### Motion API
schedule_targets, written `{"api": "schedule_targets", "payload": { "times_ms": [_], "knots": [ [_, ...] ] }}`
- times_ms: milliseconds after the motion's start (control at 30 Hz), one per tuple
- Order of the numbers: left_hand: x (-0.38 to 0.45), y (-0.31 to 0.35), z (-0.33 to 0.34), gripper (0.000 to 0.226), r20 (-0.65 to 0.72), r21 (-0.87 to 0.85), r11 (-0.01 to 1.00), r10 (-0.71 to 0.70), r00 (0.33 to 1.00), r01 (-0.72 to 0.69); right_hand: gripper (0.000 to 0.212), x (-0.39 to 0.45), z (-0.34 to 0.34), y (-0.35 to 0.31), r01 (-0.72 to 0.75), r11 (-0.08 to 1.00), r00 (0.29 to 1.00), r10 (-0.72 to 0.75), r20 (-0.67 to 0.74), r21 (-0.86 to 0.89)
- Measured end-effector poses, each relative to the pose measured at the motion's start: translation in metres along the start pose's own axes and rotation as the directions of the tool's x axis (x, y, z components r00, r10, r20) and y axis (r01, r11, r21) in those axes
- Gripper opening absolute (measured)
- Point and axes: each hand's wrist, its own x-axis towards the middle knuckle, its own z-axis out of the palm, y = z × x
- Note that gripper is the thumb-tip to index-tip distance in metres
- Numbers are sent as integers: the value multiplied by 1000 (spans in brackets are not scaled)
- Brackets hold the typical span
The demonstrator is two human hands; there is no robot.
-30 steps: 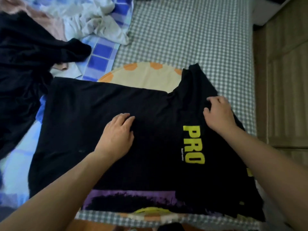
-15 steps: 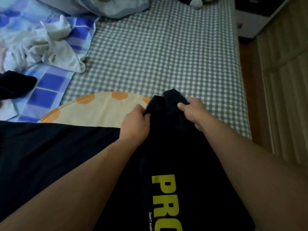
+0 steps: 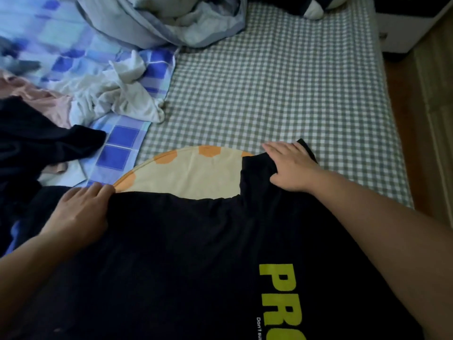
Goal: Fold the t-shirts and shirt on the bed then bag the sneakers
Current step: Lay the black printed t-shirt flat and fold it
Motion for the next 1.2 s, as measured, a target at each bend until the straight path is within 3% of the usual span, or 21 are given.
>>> {"api": "schedule_targets", "payload": {
  "times_ms": [67, 167, 200, 333, 400, 467, 600, 700, 900, 1100, 1200],
  "knots": [
    [3, -13, 1, 36, 19, 67, 998, -9, 1000, 8, 74, 6, -11, -4, -36, 998, 999, 38, 36, -58],
    [1, -19, -6, 26, 35, 149, 988, 45, 998, -50, 15, -3, -31, -14, -26, 989, 997, 36, 65, -146],
    [-4, -20, -10, 25, 18, 151, 987, 58, 998, -60, 7, -13, -36, -17, -32, 988, 999, 37, 26, -150],
    [-57, -39, -16, 27, -83, 17, 996, 87, 993, -86, 30, -103, -46, -41, -41, 998, 976, 31, -216, -43],
    [-97, -49, -14, 30, -124, -1, 989, 148, 981, -150, 36, -169, -38, -56, -29, 997, 962, 9, -273, -69],
    [-138, -59, -8, 32, -176, 1, 968, 248, 953, -252, 44, -237, -23, -73, -11, 988, 954, -35, -299, -151],
    [-204, -82, 6, 33, -364, 29, 896, 423, 830, -443, 50, -342, 11, -94, 16, 984, 944, -74, -321, -179],
    [-237, -97, 20, 35, -348, 117, 853, 515, 784, -509, 50, -394, 39, -115, 9, 982, 957, -62, -283, -187],
    [-274, -113, 77, 29, -287, 161, 884, 468, 836, -440, 42, -434, 112, -136, -20, 986, 992, -2, -126, -167],
    [-296, -121, 75, 28, -294, 29, 931, 355, 887, -363, 23, -450, 107, -151, -71, 989, 956, 30, -292, -129],
    [-303, -128, 79, 51, -197, 40, 938, 346, 917, -345, 16, -459, 108, -150, -2, 985, 942, -56, -332, -173]
  ]
}}
